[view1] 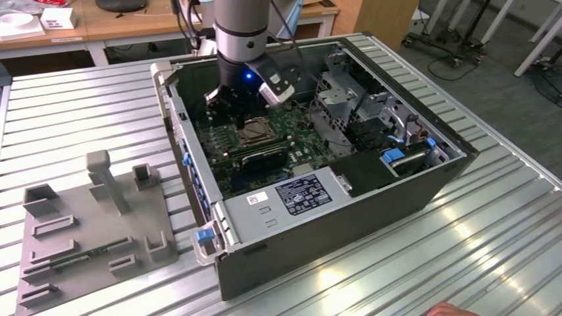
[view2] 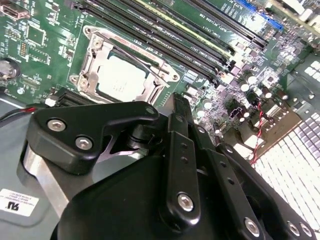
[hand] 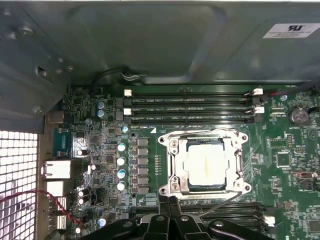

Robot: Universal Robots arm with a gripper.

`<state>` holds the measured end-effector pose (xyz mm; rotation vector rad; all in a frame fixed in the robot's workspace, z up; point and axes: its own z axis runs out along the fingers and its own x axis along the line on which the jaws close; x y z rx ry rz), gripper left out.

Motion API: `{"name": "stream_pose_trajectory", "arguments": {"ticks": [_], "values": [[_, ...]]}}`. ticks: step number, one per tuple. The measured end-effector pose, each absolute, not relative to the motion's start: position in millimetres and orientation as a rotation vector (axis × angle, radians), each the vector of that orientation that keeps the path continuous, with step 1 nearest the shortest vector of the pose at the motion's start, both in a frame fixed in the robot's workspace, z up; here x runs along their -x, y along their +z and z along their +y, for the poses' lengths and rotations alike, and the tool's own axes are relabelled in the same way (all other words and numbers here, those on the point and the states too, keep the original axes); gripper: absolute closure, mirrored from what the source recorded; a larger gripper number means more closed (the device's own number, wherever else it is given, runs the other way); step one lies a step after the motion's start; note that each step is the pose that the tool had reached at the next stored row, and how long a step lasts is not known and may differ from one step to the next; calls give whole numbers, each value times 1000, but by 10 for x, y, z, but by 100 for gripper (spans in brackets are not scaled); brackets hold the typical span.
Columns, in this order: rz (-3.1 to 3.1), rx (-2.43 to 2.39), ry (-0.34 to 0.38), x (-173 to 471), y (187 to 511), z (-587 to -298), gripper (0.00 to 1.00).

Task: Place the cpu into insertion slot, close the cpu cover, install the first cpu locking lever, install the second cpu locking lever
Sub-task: 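Install the second cpu locking lever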

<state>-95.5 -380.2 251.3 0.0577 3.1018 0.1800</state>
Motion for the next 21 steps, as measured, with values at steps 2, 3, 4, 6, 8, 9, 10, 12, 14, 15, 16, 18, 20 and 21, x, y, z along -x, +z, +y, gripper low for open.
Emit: {"name": "stream_pose_trajectory", "arguments": {"ticks": [2, 3, 4, 6, 8, 9, 10, 12, 14, 15, 16, 18, 20, 21], "values": [[3102, -59, 180, 939, 2525, -3801, 89], [3102, -60, 179, 926, 2528, -3801, 89], [3102, -62, 179, 912, 2531, -3801, 89], [3103, -66, 178, 880, 2533, -3801, 89], [3103, -70, 178, 849, 2534, -3802, 89], [3104, -72, 178, 835, 2535, -3802, 89], [3104, -74, 178, 821, 2534, -3802, 89], [3104, -79, 177, 794, 2534, -3804, 89], [3105, -84, 177, 770, 2534, -3806, 89], [3106, -86, 176, 759, 2534, -3808, 89], [3106, -89, 175, 749, 2535, -3811, 89], [3106, -94, 174, 732, 2535, -3820, 89], [3106, -98, 173, 721, 2535, -3834, 89], [3106, -99, 173, 717, 2534, -3842, 89]]}}
